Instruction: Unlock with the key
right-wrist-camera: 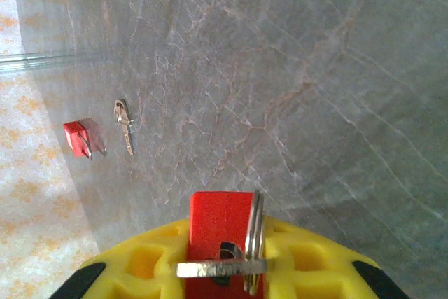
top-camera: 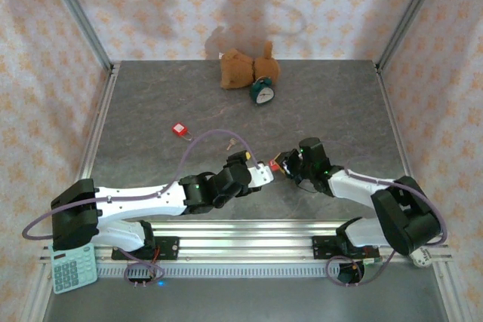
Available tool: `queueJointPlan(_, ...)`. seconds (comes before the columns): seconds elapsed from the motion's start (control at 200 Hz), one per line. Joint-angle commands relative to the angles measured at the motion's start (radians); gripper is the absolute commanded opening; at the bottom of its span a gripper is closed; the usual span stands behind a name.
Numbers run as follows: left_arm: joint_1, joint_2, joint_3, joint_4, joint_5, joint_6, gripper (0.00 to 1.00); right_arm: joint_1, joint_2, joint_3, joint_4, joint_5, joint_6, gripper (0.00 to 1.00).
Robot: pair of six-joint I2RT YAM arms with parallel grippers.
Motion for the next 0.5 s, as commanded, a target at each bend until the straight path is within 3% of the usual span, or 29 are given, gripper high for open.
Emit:
queueJointPlan(0.0,0.017,-0.042,-0.020,-0.003,0.003,-0.028,0.71,-0.009,0.039,0.043,0.059,0.006,-0.059,0.20)
queueJointPlan(0.496,0.041,-0.073,-0.054,0.043,-0.016,-0.021,0.70,-0.147,0.122,0.115,0.116,-0.066,-0.295,0.20)
